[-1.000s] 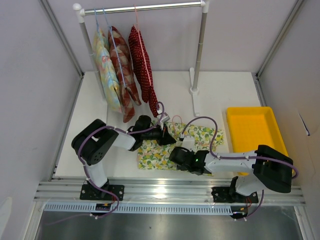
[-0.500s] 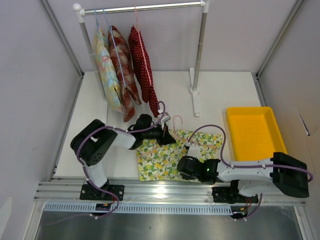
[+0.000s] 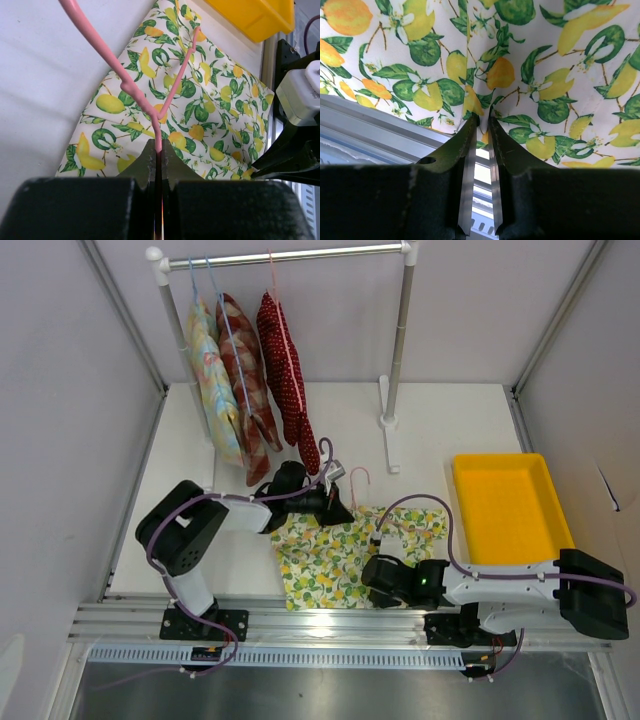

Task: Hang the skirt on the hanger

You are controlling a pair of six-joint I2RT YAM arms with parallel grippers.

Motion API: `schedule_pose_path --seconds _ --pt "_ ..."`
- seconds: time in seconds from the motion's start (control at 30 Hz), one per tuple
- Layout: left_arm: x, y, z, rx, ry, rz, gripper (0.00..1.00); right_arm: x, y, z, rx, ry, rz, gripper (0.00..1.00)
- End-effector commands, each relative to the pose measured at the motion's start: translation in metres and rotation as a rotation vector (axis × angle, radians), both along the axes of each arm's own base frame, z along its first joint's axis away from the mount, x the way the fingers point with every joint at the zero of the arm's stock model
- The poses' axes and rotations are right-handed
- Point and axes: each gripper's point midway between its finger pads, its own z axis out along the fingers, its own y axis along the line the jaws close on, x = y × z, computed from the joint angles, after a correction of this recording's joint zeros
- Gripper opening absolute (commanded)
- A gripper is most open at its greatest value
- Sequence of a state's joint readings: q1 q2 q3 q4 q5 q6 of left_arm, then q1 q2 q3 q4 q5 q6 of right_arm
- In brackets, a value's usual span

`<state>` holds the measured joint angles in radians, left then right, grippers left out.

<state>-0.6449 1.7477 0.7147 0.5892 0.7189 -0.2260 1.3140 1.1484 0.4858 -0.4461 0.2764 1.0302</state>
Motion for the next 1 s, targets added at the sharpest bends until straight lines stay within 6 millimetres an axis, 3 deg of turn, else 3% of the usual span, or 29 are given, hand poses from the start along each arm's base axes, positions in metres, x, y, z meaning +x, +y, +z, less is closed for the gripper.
schedule_pose_path --seconds 0.0,0.2,0.5,0.83,0.97 --pt "0.011 -0.008 0.037 -0.055 -0.114 -0.047 0.0 -0.013 -0.024 -0.017 -0.102 0.047 0.047 0.2" --pt "0.014 -0.01 0.03 -0.034 -0.118 -0.064 0.0 -0.015 -0.034 -0.014 -0.115 0.048 0.04 0.2" --pt "0.03 -0.014 0.039 -0.036 -0.152 -0.065 0.0 -0.011 -0.04 -0.013 -0.092 0.065 0.019 0.2" --pt "0.022 -0.015 0.038 -0.059 -0.14 -0.061 0.0 -0.007 -0.021 -0.016 -0.07 0.078 0.043 0.2" --pt "0.025 -0.015 0.052 -0.077 -0.158 -0.032 0.0 -0.01 -0.017 -0.019 -0.07 0.092 0.051 0.2"
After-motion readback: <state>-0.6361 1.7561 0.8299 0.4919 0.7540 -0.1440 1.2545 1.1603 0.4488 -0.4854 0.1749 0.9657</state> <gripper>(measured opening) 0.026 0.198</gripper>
